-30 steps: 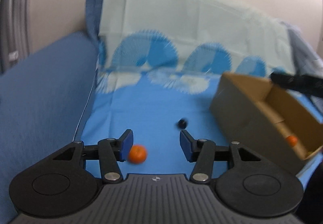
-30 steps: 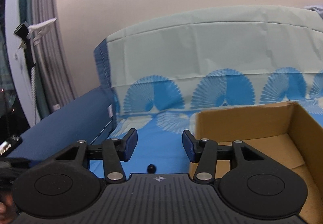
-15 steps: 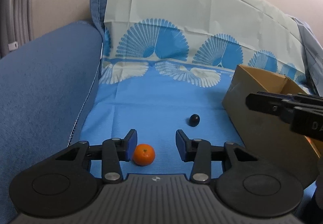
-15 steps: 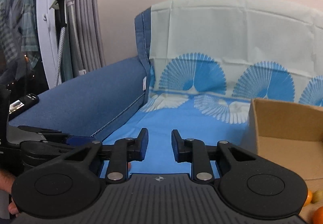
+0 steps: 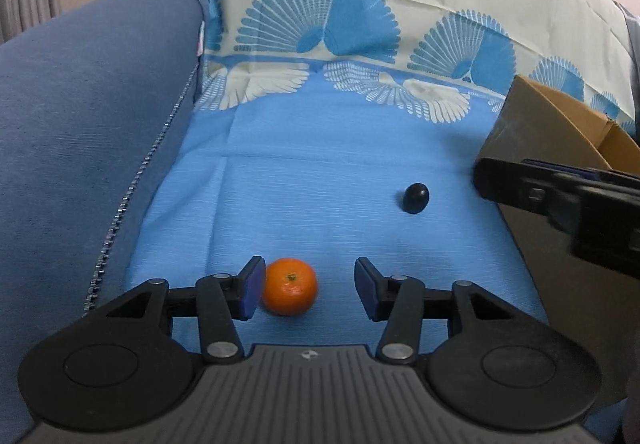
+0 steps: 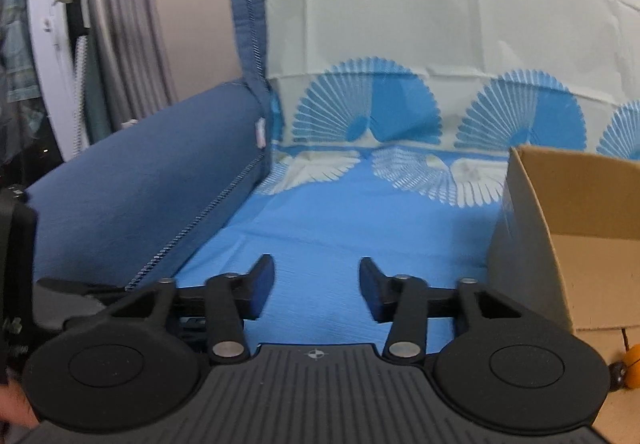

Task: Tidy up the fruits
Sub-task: 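Grasp the last mandarin with the left tool while the right tool grasps the dark cherry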

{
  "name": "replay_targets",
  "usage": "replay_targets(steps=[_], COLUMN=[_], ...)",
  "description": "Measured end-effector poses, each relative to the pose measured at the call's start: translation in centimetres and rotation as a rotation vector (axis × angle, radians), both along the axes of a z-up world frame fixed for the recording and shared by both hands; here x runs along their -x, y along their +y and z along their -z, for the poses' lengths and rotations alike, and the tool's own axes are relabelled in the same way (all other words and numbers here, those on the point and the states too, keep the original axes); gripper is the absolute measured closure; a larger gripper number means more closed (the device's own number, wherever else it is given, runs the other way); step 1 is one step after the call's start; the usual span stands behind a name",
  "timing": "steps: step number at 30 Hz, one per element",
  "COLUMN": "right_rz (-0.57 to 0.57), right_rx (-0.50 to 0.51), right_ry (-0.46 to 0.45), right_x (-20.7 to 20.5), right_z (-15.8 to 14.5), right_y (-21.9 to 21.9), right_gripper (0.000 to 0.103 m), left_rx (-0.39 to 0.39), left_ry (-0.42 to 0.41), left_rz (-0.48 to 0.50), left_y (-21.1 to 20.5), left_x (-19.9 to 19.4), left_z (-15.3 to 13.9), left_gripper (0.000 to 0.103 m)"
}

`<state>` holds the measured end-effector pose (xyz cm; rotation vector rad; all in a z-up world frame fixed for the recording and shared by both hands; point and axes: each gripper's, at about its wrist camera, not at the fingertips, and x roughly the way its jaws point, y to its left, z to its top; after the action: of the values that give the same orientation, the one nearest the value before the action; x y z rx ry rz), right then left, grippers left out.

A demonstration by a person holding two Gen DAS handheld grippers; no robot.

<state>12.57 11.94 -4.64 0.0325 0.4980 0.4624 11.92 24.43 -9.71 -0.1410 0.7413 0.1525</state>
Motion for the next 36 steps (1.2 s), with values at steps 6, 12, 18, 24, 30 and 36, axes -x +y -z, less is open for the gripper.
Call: replay_targets(steps=[6, 12, 18, 24, 30, 36], right_rz=[0.052, 0.086, 0.119, 0.144, 0.153, 0.135], right_rx=[0.006, 0.044, 0.071, 0.08, 0.161, 0.151], right_ry=[0.059, 0.076, 0.095, 0.135, 0.069, 0.044], right_x=[-2.4, -4.5, -7.4, -9.2, -9.3, -8.4], right_z=[1.7, 3.4, 5.5, 7.5, 7.5, 6.8], right_y=[0.8, 2.0, 3.2, 4.0, 4.2, 3.4], right_gripper=[0.052, 0.049, 0.047, 0.045, 0.081, 0.101], left_rx=[-0.044, -0.019, -0.003, -0.004, 0.029, 0.04], left_ry=[-0.011, -0.001, 0.034, 0.03, 0.021, 0.006], left_rz=[-0.018, -0.115, -0.116, -0.1, -0.117, -0.138], left_y=[-1.2, 0.5, 0.8, 0.5, 0.9, 1.1], left_x=[-0.5, -0.7, -0.9, -0.9, -1.0, -0.6], left_z=[0.9, 1.1, 1.5, 1.8, 1.8, 1.3], left_gripper=[0.048, 0.048, 0.05, 0.062, 0.062, 0.063])
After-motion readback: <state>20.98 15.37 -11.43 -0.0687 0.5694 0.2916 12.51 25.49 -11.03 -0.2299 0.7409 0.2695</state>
